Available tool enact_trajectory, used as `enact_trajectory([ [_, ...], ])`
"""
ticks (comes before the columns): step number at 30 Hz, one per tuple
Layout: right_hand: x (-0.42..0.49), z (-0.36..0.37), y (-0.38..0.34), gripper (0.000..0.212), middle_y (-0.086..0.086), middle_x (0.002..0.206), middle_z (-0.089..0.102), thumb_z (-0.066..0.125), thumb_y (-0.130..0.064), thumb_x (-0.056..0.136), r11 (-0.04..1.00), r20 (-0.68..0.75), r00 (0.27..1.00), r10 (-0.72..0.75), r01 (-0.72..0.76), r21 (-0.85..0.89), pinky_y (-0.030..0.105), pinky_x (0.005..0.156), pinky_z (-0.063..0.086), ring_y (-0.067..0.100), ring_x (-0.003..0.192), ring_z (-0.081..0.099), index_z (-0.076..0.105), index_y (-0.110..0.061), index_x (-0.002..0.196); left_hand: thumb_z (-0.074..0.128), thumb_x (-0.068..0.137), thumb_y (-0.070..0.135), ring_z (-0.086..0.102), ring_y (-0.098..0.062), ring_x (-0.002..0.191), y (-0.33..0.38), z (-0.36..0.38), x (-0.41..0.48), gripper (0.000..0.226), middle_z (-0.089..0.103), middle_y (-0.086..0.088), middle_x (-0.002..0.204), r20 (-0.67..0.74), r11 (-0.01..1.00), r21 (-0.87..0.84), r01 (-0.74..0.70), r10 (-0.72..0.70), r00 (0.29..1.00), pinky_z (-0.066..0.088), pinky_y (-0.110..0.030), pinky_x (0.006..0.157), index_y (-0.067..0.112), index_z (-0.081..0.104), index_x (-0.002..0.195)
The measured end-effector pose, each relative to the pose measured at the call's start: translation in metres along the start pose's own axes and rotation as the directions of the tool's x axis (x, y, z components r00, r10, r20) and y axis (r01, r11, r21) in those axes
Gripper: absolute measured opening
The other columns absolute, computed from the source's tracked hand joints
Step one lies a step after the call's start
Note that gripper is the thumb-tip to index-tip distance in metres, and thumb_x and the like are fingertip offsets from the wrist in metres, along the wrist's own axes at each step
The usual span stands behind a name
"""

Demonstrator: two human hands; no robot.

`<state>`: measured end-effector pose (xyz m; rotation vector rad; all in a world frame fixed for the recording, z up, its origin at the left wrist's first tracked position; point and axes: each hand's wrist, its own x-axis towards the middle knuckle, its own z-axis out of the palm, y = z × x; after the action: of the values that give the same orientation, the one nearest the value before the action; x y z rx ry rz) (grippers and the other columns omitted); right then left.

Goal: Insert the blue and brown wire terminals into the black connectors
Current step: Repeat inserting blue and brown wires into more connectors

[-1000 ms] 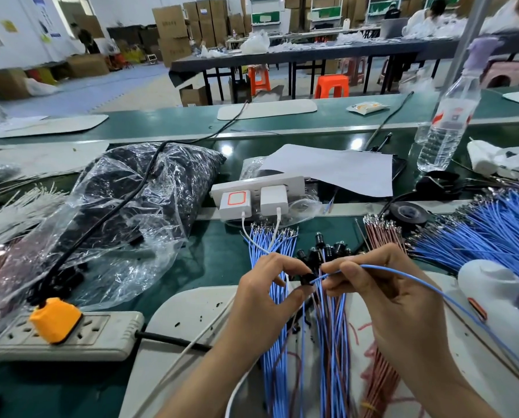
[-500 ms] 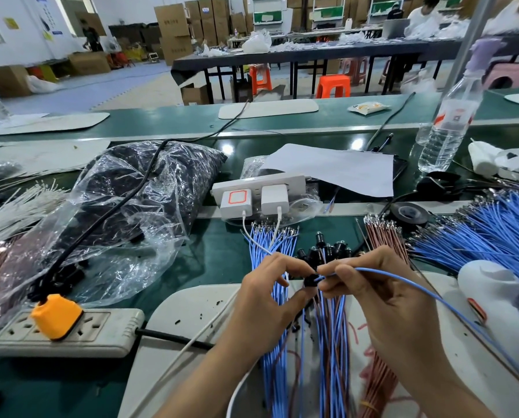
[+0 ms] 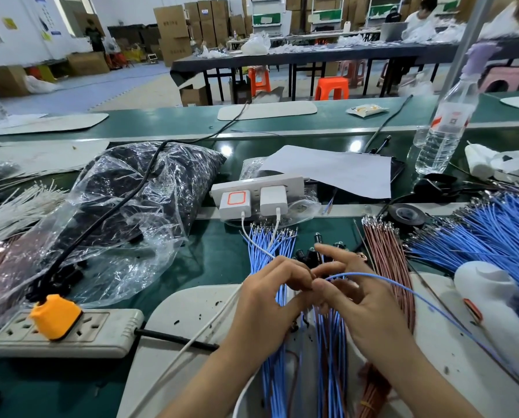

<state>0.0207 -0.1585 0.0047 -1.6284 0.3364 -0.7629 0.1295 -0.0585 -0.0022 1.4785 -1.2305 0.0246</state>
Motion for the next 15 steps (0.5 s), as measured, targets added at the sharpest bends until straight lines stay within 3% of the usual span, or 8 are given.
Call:
enact_trajectory([
  [5,0.002,-0.001,0.003,0.024,0.0,0.081,0.073,0.069,0.001,0.077,0.999,-0.184,0.983,-0.023,0.026,0.018,0.013,0.06,0.052,0.007,0.066,0.067,0.071,-0.019,0.089,0.07,0.078,-0.006,0.064,-0.012,0.081,-0.004,-0.001,0.002,0.016,0.063,0.002,0.085,-0.02,0.999,0.019,0.044,-0.044,0.999,0.055,-0.028,0.076,0.008,0.064,0.077],
  [8,0.003,-0.005,-0.002,0.019,0.007,0.078,0.072,0.068,-0.012,0.072,0.984,-0.315,0.949,0.036,0.021,0.177,0.017,0.06,0.054,0.012,0.062,0.067,0.066,-0.011,0.091,0.065,0.073,-0.017,0.061,-0.005,0.082,-0.009,-0.008,0.005,0.026,0.065,0.001,0.087,-0.065,0.973,0.233,-0.004,0.019,0.998,0.046,-0.012,0.078,0.009,0.07,0.073],
  [10,0.009,-0.017,-0.005,0.016,0.005,0.075,0.072,0.066,-0.012,0.073,0.914,-0.425,0.887,0.181,0.009,0.407,0.017,0.062,0.055,0.012,0.063,0.068,0.064,-0.01,0.088,0.062,0.074,-0.021,0.062,-0.009,0.085,-0.017,-0.018,0.006,0.033,0.066,0.0,0.091,-0.2,0.925,0.36,0.121,-0.05,0.979,0.044,-0.013,0.084,0.008,0.075,0.083],
  [12,0.016,-0.035,-0.01,0.008,-0.001,0.069,0.07,0.062,-0.005,0.082,0.793,-0.52,0.793,0.317,0.079,0.604,0.016,0.062,0.055,0.008,0.061,0.067,0.06,-0.012,0.081,0.059,0.078,-0.015,0.062,-0.02,0.094,-0.029,-0.029,0.008,0.035,0.063,0.0,0.1,-0.392,0.815,0.449,0.367,-0.189,0.9,0.042,-0.032,0.098,0.009,0.074,0.098],
  [14,0.023,-0.052,-0.017,0.017,-0.005,0.063,0.069,0.059,-0.001,0.088,0.757,-0.597,0.711,0.37,0.142,0.638,0.014,0.063,0.054,0.005,0.06,0.067,0.056,-0.015,0.078,0.057,0.083,-0.001,0.054,-0.021,0.112,-0.037,-0.04,0.009,0.036,0.056,0.003,0.116,-0.503,0.654,0.494,0.572,-0.322,0.802,0.016,-0.047,0.115,0.014,0.067,0.115],
  [15,0.025,-0.058,-0.019,0.018,-0.006,0.062,0.068,0.059,-0.001,0.088,0.77,-0.634,0.683,0.362,0.164,0.617,0.014,0.064,0.054,0.005,0.06,0.067,0.055,-0.016,0.079,0.057,0.085,0.005,0.048,-0.017,0.121,-0.039,-0.042,0.009,0.038,0.051,0.005,0.123,-0.522,0.605,0.5,0.62,-0.361,0.773,-0.002,-0.048,0.117,0.015,0.062,0.12],
])
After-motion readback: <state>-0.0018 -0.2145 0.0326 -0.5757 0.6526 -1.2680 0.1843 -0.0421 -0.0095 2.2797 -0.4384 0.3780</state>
